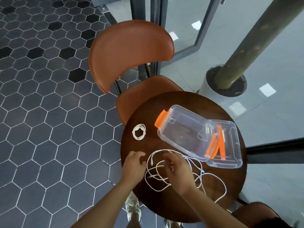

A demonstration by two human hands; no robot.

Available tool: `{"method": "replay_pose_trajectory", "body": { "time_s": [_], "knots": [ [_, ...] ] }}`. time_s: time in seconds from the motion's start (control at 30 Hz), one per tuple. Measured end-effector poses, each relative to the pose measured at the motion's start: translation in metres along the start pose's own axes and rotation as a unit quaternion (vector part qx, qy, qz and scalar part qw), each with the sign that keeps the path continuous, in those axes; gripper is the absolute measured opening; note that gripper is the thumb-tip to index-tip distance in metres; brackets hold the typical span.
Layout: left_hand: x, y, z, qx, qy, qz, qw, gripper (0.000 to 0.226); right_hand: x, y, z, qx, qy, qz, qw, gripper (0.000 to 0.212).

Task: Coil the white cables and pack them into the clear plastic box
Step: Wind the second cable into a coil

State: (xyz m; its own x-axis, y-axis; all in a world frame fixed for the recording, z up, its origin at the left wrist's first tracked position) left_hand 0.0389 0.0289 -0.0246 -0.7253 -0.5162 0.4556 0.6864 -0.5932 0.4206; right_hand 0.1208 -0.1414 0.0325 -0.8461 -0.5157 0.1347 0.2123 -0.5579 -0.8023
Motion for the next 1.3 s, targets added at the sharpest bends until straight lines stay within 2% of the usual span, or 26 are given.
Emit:
{"method": "replay_pose_trajectory", "body": {
  "time_s": [0.1, 0.17, 0.27, 0.4, 0.63, 0.7, 0.8, 0.97, 1.03, 1.1, 1.2, 1.3],
  "knots": [
    [0.023, 0.006, -0.006, -0.005, -0.010, 0.001, 1.000, 0.030, 0.024, 0.013, 0.033, 0.013, 0.029, -0.014, 0.999, 0.019],
    [0.035, 0.012, -0.010, -0.008, -0.017, -0.008, 1.000, 0.029, 0.034, 0.026, 0.047, 0.014, 0.039, -0.055, 0.998, 0.015],
    [0.047, 0.023, -0.018, -0.023, -0.026, -0.026, 0.999, 0.028, 0.041, 0.050, 0.046, 0.029, -0.008, -0.136, 0.990, 0.010],
    [0.059, 0.029, -0.036, -0.027, -0.052, -0.026, 0.998, 0.029, 0.052, 0.071, 0.025, 0.114, -0.098, -0.178, 0.973, 0.038],
    [0.074, 0.032, -0.058, 0.058, -0.100, 0.056, 0.992, 0.026, 0.054, 0.093, 0.003, 0.085, -0.072, -0.265, 0.958, 0.046],
    [0.080, 0.030, -0.062, 0.091, -0.113, 0.078, 0.986, 0.023, 0.051, 0.096, -0.002, 0.046, -0.053, -0.292, 0.954, 0.043],
    [0.086, 0.027, -0.064, 0.132, -0.121, 0.098, 0.979, 0.020, 0.044, 0.099, -0.004, -0.007, -0.020, -0.311, 0.950, 0.025],
    [0.083, 0.042, -0.046, 0.218, -0.101, 0.092, 0.966, 0.013, 0.044, 0.075, 0.018, -0.117, 0.048, -0.245, 0.961, 0.008],
    [0.083, 0.059, -0.035, 0.295, -0.093, 0.092, 0.947, 0.019, 0.050, 0.048, 0.035, -0.130, 0.054, -0.166, 0.976, 0.009],
    [0.086, 0.079, -0.022, 0.390, -0.096, 0.109, 0.909, 0.029, 0.057, 0.015, 0.052, -0.105, 0.036, -0.066, 0.992, 0.011],
    [0.097, 0.105, 0.002, 0.560, -0.135, 0.139, 0.805, 0.039, 0.066, -0.022, 0.074, -0.053, 0.028, 0.052, 0.997, 0.012],
    [0.105, 0.124, 0.031, 0.670, -0.176, 0.128, 0.710, 0.044, 0.070, -0.038, 0.093, 0.020, 0.025, 0.128, 0.991, 0.021]
  ]
}}
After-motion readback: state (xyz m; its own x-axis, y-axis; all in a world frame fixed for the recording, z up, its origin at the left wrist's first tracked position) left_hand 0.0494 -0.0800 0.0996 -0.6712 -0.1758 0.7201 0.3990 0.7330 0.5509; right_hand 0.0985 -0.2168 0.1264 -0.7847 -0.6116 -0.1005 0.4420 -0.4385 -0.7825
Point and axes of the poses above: each hand's wrist, its own x-axis away from the middle knuckle, its own z-axis out of the back of the hand, y = z × x, the point moved 7 cm from there along -x, towards the middle knuckle, and after that the axes turned 9 degrees about -x, right-handed, at the moved point
